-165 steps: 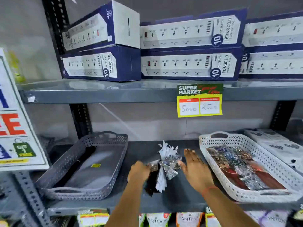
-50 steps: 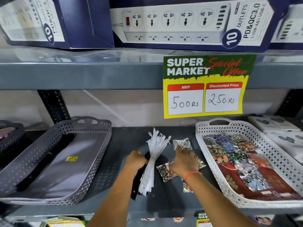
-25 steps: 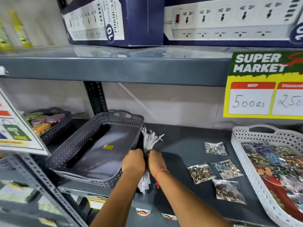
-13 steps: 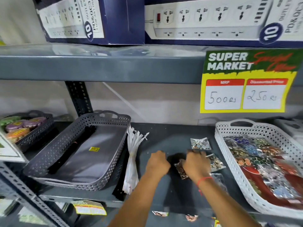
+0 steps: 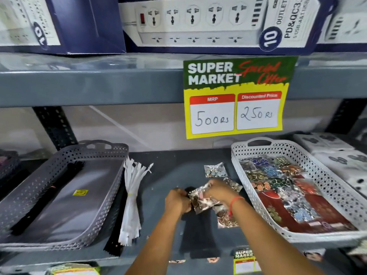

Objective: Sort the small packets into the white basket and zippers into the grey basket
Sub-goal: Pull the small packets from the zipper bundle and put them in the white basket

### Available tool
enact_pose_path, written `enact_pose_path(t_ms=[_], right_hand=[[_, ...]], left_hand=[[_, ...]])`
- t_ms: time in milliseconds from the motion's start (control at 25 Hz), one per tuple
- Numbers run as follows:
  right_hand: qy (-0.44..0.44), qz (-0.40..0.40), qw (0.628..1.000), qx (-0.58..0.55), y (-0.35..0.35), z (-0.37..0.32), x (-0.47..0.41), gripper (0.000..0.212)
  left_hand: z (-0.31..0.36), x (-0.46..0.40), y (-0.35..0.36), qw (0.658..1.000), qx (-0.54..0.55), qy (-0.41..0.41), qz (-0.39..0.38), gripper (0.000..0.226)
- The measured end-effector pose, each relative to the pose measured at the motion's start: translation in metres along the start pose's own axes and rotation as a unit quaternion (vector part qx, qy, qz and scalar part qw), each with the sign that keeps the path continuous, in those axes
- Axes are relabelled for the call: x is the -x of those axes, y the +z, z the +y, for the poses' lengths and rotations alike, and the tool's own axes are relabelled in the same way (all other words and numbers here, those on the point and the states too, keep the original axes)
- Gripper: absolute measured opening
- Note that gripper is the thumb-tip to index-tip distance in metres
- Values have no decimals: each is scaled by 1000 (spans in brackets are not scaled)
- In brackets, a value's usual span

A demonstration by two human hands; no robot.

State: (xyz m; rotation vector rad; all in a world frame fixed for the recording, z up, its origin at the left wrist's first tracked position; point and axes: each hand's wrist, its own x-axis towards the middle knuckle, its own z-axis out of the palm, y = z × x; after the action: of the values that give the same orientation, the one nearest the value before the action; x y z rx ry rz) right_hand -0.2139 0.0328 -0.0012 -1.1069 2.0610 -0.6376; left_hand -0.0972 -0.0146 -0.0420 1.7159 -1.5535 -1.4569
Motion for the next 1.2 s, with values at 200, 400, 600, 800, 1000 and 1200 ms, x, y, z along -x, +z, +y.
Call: enact_pose_path(t_ms=[200,400,600,800,1000,1200], right_hand=[[-41,89,975,-199,-104,12,25,26],[102,166,977,-84,-148,81,23,41],[178,76,981,-22,-128,110,1,43],[143,131,968,159,-111,112,-7,54],[2,232,972,-33,-119,91,1,32],[-100,-49,971,-209,-102,41,34,10]], left_hand=[[12,20,29,978,-164,83,-97,33],[27,26,57,930,-336,90,-119,53],[25,24,60,945,-295,58,-127,35],[28,24,49,977,-151,-2,-149,9],[45,29,20,971,-64,-15,-229,28],[77,30,-8,967,14,27,-255,26]])
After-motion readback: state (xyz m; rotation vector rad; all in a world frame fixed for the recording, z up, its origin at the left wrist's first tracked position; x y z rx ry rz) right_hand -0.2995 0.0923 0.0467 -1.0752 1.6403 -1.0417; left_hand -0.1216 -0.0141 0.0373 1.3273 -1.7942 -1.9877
